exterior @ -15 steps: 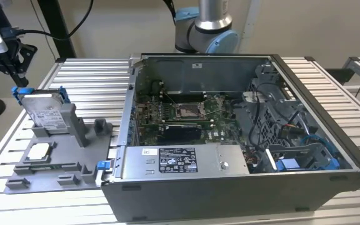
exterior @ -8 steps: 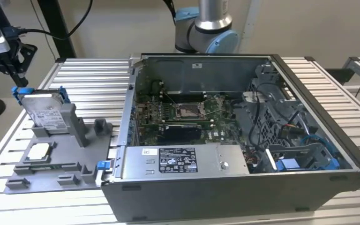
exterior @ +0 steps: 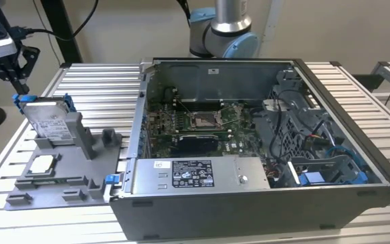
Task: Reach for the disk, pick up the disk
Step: 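Pick up the disk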
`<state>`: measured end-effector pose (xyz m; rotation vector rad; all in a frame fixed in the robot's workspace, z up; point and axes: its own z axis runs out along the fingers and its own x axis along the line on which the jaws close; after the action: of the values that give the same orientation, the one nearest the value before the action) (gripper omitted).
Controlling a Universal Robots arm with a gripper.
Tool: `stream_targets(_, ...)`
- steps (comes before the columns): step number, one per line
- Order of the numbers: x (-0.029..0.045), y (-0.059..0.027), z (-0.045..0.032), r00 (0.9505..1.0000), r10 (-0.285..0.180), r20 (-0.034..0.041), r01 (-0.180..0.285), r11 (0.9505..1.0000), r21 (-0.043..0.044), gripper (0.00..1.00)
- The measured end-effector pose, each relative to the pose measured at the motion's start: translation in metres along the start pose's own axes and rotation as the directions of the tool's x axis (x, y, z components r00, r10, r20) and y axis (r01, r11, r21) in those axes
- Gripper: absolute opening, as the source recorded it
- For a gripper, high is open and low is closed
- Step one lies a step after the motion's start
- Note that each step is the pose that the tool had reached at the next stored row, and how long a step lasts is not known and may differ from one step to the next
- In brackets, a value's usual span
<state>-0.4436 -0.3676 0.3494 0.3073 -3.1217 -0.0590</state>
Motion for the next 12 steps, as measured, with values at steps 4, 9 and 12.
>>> stream_targets(4, 0.0007, 0.0001, 0.0, 0.9979, -0.064, -0.0026, 0.064, 0.9979, 0.0005, 0.0)
stream_targets(9, 0.0015, 0.0003, 0.0, 0.9898, -0.143, -0.0058, 0.143, 0.9898, 0.0012, 0.0)
stream_targets(12, 0.0022, 0.0004, 0.0, 0.9824, -0.186, -0.0077, 0.186, 0.9825, 0.0015, 0.0)
